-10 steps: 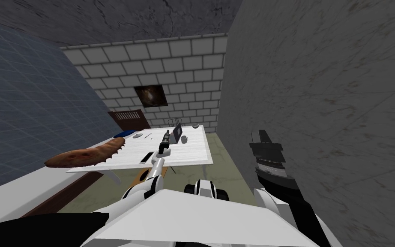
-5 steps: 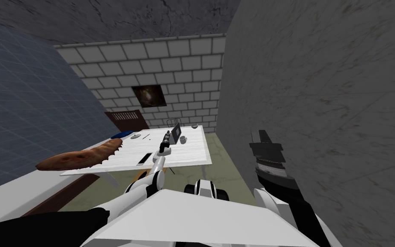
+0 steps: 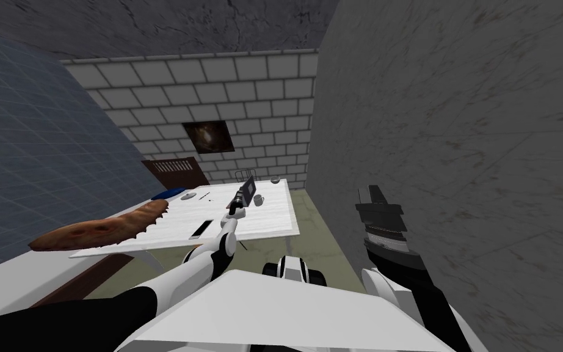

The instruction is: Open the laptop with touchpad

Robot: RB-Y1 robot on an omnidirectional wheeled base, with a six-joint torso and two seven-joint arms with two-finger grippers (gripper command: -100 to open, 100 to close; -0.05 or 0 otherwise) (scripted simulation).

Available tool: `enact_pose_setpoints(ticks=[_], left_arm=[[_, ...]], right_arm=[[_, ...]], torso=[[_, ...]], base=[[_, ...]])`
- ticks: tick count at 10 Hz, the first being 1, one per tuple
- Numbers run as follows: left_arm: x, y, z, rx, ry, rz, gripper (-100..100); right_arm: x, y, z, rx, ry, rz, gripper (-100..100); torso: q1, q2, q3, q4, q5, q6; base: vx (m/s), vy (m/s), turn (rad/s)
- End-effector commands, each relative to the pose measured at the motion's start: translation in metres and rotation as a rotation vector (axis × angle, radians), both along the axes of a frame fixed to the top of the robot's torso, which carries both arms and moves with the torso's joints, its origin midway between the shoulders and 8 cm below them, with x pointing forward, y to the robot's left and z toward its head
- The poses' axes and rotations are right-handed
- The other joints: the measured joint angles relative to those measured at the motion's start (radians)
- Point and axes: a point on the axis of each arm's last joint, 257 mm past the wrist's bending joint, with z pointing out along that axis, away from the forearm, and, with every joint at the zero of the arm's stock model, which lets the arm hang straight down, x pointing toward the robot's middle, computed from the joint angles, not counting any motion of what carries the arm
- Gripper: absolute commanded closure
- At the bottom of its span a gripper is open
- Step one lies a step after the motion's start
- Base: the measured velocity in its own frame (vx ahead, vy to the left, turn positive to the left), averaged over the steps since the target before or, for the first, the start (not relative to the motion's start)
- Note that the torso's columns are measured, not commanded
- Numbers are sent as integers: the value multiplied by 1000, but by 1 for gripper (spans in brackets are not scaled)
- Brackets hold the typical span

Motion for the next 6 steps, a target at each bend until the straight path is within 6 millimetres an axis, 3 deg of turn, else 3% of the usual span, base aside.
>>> enact_pose_setpoints(ticks=[1,3,4,6], left_arm=[[5,0,-9,-22,32,7,-100],[5,0,-9,-18,27,6,-100],[5,0,-8,-18,27,6,100],[13,-6,-10,-94,11,-2,100]], right_arm=[[0,0,0,0,0,0,0],[0,0,0,0,0,0,0],[0,0,0,0,0,0,0],[0,0,0,0,0,0,0]], torso=[[0,0,0,0,0,0],[0,1,0,0,0,0],[0,1,1,0,0,0],[8,-1,0,0,5,-1]], base=[[21,-12,-23],[5,-2,-2],[3,-1,-16],[-17,68,40]])
